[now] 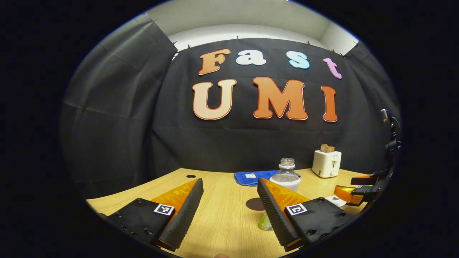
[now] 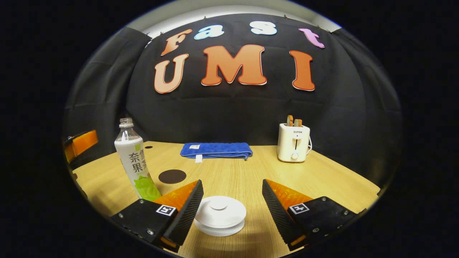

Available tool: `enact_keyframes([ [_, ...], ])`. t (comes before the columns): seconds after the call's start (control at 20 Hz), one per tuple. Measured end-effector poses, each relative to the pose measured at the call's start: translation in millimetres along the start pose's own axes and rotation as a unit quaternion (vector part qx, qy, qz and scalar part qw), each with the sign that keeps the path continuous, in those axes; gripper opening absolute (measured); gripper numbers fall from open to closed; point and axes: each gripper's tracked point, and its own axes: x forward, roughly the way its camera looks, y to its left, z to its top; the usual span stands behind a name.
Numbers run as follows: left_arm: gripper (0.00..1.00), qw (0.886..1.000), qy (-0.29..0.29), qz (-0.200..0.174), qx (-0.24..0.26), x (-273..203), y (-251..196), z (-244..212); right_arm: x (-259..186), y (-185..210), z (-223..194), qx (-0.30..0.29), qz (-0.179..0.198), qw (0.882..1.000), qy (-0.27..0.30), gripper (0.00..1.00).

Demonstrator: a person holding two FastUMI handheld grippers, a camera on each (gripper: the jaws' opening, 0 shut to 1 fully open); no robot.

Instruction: Open the teacup lid with one hand, grasp the water bottle and pour water into the teacup with the other hand; after pouring, place the water bottle on the coaster and then close the teacup lid.

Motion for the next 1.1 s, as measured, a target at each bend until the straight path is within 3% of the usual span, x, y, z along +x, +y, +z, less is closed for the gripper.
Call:
enact_keyframes([
  [0.25,0.98,1.000,0.004,0.004,0.023,5.7,0.2,-6.1,14.0,13.9,-23.0,0.005,0.021,0.999,0.039,0.89],
  [0.35,0.98,1.000,0.005,-0.001,0.014,7.6,-2.5,-8.3,16.2,15.3,-25.8,-0.003,0.022,0.999,0.043,0.79],
  [0.4,0.97,1.000,0.009,-0.003,0.012,8.7,-3.8,-10.5,16.7,16.5,-26.0,-0.004,0.024,0.999,0.045,0.70],
  [0.45,0.98,1.000,0.012,-0.003,0.010,10.1,-3.9,-13.4,18.1,17.0,-26.3,-0.004,0.026,0.999,0.045,0.71],
  [0.9,0.96,1.000,0.016,-0.005,0.005,7.9,-6.8,-15.0,20.1,19.7,-24.2,-0.011,0.034,0.999,0.040,0.28],
  [1.1,0.98,1.000,0.019,-0.004,0.001,5.6,-7.2,-17.3,14.4,12.8,-10.9,-0.001,0.033,0.999,0.029,0.23],
])
